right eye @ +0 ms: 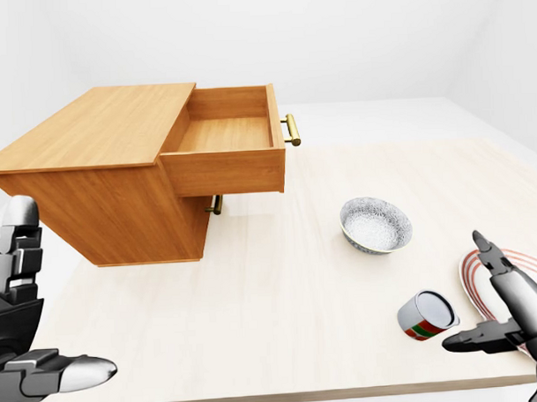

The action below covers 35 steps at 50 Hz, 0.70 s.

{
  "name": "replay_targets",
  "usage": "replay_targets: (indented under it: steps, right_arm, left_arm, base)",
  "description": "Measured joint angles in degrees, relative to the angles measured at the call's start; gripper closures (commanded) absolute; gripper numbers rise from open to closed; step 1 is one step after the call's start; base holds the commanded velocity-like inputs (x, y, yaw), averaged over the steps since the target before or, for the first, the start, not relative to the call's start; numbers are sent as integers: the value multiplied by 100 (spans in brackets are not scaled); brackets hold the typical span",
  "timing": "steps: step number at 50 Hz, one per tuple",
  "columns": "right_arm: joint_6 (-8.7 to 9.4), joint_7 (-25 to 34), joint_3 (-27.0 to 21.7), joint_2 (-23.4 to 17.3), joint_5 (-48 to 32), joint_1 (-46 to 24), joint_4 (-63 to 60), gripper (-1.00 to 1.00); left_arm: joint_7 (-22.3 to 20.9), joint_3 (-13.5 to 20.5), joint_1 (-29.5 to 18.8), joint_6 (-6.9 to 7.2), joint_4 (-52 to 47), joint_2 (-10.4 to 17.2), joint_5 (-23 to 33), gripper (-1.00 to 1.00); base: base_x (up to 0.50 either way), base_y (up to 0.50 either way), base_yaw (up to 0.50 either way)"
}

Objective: Put the ketchup in the top drawer of the cabinet.

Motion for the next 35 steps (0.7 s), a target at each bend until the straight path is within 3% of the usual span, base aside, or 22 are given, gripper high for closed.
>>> replay_targets:
  steps: [35]
  right_arm:
    - [0,0,409,-217,-169,6,965,-100]
  left_arm:
    - [-93,-56,26,0,0,-88,130,-100]
  base:
    - [0,0,0]
